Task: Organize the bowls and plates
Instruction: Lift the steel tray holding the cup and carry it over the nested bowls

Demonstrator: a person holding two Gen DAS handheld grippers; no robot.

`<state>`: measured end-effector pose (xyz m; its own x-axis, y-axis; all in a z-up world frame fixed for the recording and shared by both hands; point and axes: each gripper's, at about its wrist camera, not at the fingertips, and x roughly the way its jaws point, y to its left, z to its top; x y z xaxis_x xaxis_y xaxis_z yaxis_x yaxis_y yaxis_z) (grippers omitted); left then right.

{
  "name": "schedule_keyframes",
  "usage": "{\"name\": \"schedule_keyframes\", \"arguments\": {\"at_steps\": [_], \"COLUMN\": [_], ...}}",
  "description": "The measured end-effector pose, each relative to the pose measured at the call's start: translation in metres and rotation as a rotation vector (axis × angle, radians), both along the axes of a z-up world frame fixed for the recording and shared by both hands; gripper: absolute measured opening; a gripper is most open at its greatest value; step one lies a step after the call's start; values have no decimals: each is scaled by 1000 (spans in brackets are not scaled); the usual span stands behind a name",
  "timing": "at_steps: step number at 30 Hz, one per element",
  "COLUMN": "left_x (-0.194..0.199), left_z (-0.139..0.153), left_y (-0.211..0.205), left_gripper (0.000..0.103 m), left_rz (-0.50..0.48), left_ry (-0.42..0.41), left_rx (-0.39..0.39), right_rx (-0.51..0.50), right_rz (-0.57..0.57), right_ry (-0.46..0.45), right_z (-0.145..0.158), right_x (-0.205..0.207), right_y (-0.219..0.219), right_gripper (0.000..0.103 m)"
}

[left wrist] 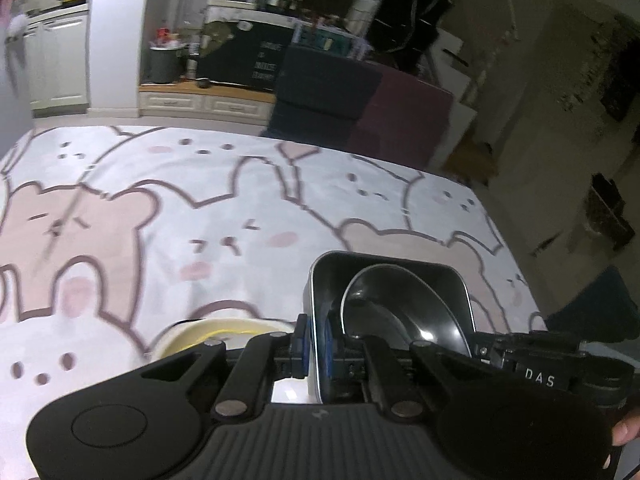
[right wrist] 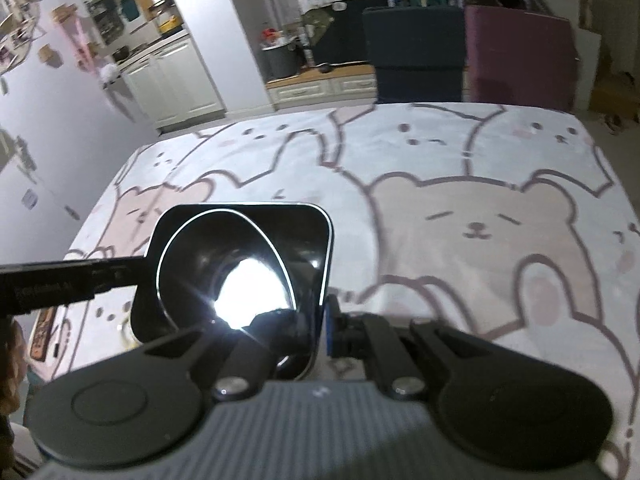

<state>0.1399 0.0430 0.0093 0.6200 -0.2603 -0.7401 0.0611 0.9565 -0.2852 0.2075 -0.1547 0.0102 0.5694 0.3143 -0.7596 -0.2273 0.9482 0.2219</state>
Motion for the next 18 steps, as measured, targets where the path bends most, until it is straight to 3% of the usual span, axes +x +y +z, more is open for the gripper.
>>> {"name": "schedule_keyframes", "arguments": {"at_steps": [10, 18], "left_x": [-19, -17], "left_z": [-20, -44], "left_y": [60, 80], "left_gripper": [7, 7], "left_rz": [103, 115], "left_ry": [51, 100], "left_rx": [19, 2], "right_rx": [-8, -54], "right_rz": [85, 127], "right_ry": [53, 105], "right_z": [-19, -37], "right_x": [-7, -8], "right_y": [76, 111], "right_gripper": [7, 7]}}
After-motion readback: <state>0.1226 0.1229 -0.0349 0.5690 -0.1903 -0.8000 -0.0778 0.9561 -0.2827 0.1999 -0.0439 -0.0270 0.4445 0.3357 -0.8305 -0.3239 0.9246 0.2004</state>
